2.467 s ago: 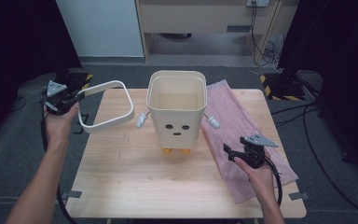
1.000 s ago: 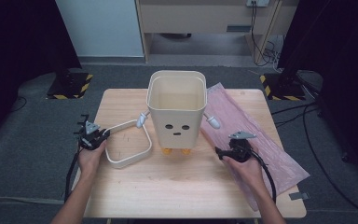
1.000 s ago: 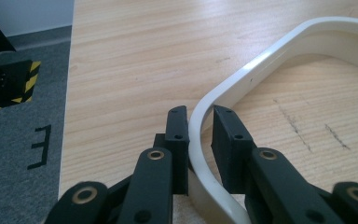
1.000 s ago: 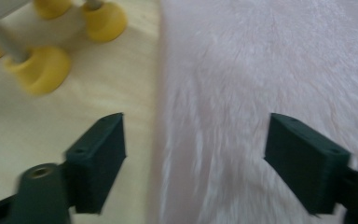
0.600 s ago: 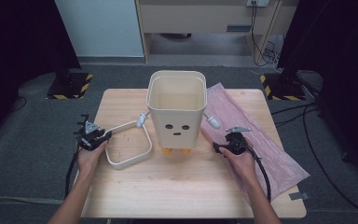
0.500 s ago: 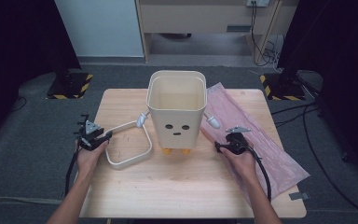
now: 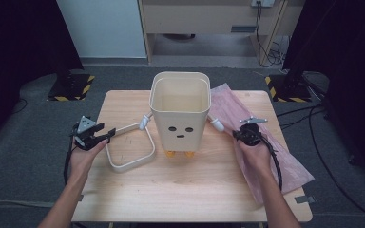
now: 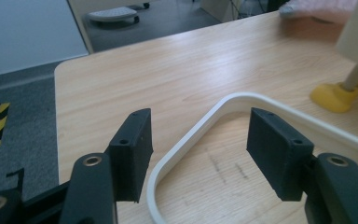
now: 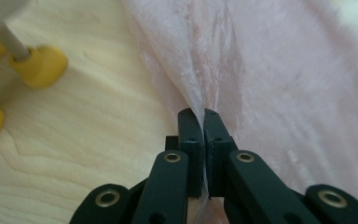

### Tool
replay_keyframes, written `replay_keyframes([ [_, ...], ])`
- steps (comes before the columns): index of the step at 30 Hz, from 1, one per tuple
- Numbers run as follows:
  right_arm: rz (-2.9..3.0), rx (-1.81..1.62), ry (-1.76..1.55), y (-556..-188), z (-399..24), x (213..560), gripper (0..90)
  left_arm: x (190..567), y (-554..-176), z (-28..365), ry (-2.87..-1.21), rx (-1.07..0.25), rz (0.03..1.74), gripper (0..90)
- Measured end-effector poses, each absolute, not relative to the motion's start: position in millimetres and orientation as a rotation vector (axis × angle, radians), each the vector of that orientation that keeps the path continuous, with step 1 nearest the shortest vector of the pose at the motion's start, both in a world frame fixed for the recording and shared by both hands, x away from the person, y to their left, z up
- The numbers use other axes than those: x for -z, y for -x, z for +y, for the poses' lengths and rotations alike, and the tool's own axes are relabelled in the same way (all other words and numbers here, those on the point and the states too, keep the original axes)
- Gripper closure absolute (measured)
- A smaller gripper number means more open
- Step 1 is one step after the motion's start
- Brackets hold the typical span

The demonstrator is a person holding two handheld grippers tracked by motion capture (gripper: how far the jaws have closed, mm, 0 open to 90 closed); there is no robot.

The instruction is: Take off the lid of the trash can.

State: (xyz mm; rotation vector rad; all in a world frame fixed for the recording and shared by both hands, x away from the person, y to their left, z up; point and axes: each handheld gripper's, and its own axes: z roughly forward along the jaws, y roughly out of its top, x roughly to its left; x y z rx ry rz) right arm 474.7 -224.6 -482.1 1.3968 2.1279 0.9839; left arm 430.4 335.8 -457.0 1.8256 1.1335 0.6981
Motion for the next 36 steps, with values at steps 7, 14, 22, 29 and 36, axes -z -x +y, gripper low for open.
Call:
replay_keyframes([
  [7, 2.126, -0.941, -1.344, -501.4, -226.5, 430.3, 89.2, 414.2, -440.7, 327.9, -1.750, -0.616, 1.077, 25.3],
  [14, 2.128, -0.938, -1.271, -524.3, -219.9, 383.4, 89.5, 392.8, -445.4, 326.1, -1.683, -0.554, 1.056, 17.9],
  [22, 2.130, -0.974, -1.172, -549.7, -199.6, 332.6, 89.5, 369.5, -453.0, 320.0, -1.693, -0.536, 1.000, 13.0],
  [29, 2.159, -1.015, -1.081, -566.9, -174.8, 299.4, 89.5, 340.3, -466.5, 316.6, -1.674, -0.532, 0.972, 12.6],
  [36, 2.173, -1.077, -1.070, -586.4, -159.2, 283.9, 89.6, 317.3, -482.5, 313.1, -1.672, -0.527, 0.937, 12.6],
])
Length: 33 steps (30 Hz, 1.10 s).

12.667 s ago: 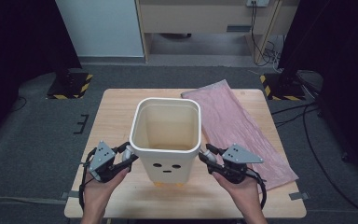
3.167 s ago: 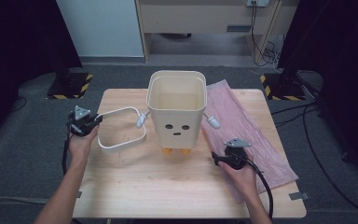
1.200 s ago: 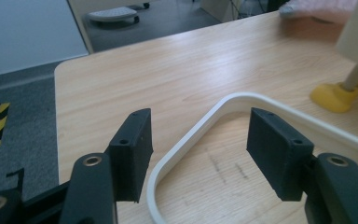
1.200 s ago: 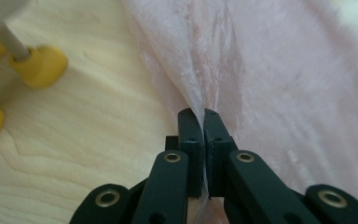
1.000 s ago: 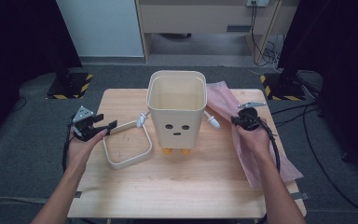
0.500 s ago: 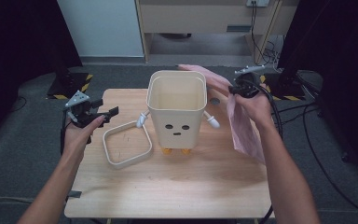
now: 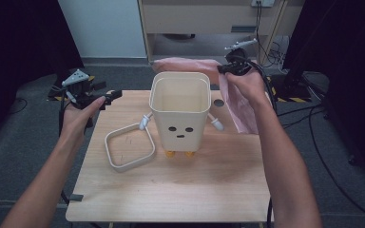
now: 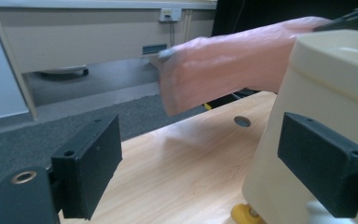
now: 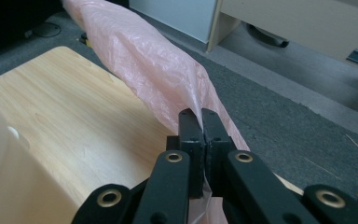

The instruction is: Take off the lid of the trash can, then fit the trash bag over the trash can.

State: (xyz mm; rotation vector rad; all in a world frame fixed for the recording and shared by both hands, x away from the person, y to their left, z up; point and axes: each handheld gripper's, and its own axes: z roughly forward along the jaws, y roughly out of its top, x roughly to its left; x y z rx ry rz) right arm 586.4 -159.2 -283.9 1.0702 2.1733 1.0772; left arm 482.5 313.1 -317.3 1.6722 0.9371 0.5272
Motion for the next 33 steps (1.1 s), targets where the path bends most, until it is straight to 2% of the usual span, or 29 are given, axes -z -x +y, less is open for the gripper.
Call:
replay_keyframes([
  [17, 2.246, -1.146, -0.955, -616.8, -120.9, 247.8, 89.6, 267.0, -517.6, 294.8, -1.666, -0.511, 0.846, 11.5],
  [33, 2.273, -1.255, -0.850, -615.7, -88.2, 233.2, 89.7, 241.5, -544.3, 270.2, -1.657, -0.510, 0.777, 12.1],
])
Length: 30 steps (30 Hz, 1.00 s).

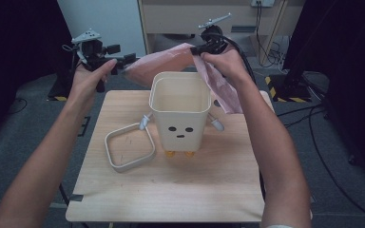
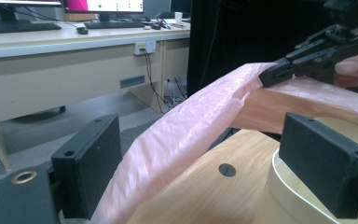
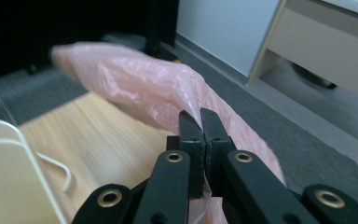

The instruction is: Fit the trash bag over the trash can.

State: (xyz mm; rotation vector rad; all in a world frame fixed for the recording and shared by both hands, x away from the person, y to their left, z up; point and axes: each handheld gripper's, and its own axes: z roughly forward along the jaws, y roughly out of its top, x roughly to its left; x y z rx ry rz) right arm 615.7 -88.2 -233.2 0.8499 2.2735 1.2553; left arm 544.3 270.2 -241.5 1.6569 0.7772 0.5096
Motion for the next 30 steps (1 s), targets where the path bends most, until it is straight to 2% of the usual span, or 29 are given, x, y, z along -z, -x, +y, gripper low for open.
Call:
replay_keyframes([
  [20, 2.304, -1.374, -0.729, -598.7, -58.7, 212.2, 89.9, 243.1, -570.5, 221.3, -1.730, -0.461, 0.679, 11.8],
  [30, 2.326, -1.477, -0.636, -584.8, -48.7, 201.7, 90.0, 254.0, -581.6, 219.9, -1.758, -0.447, 0.688, 7.3],
])
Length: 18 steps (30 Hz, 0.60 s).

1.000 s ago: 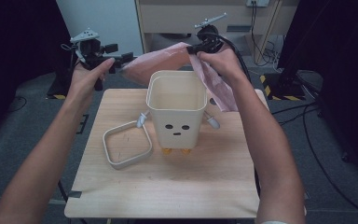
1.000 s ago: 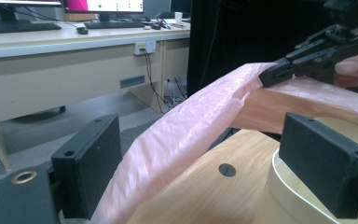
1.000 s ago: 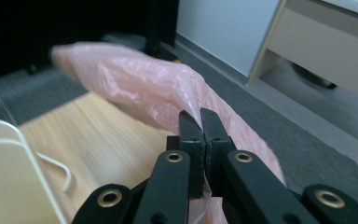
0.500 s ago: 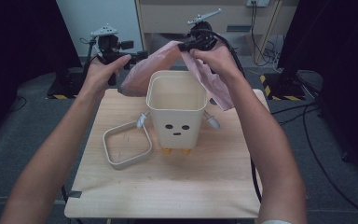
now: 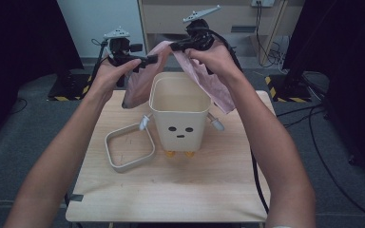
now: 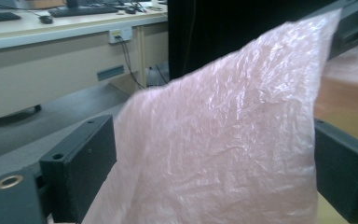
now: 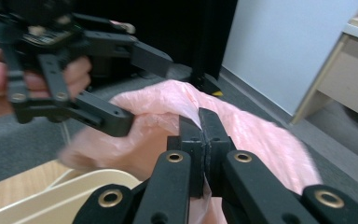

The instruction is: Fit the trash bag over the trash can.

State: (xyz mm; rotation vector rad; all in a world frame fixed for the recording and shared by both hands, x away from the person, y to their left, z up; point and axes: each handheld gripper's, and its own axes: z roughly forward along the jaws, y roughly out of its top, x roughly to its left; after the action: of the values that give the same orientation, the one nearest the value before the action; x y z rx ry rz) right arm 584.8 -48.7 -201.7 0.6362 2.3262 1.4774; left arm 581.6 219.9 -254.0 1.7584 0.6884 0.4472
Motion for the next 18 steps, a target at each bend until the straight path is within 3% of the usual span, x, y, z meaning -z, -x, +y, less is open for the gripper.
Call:
replay_keyframes([
  [6, 2.330, -1.576, -0.592, -581.4, -46.5, 198.1, 90.0, 254.3, -580.2, 218.9, -1.760, -0.404, 0.639, 5.9],
  [9, 2.335, -1.595, -0.570, -580.0, -44.8, 197.8, 90.0, 255.9, -579.5, 217.8, -1.771, -0.360, 0.615, 9.8],
  [10, 2.337, -1.596, -0.566, -579.5, -44.1, 197.7, 90.0, 256.4, -579.0, 217.6, -1.773, -0.342, 0.600, 18.4],
  [12, 2.342, -1.601, -0.553, -578.3, -43.3, 197.6, 90.0, 255.5, -577.3, 217.7, -1.783, -0.357, 0.584, 27.4],
  [13, 2.345, -1.601, -0.542, -577.2, -42.8, 197.5, 90.0, 255.2, -576.2, 217.8, -1.783, -0.380, 0.569, 40.1],
  [15, 2.348, -1.601, -0.533, -575.9, -42.5, 197.4, 90.0, 253.7, -575.3, 219.4, -1.785, -0.404, 0.554, 49.7],
  [16, 2.351, -1.597, -0.528, -575.1, -42.2, 197.4, 90.0, 253.0, -574.6, 220.8, -1.774, -0.415, 0.547, 60.1],
  [18, 2.357, -1.581, -0.516, -573.3, -41.1, 197.5, 90.0, 251.2, -573.6, 223.5, -1.769, -0.425, 0.555, 69.5],
])
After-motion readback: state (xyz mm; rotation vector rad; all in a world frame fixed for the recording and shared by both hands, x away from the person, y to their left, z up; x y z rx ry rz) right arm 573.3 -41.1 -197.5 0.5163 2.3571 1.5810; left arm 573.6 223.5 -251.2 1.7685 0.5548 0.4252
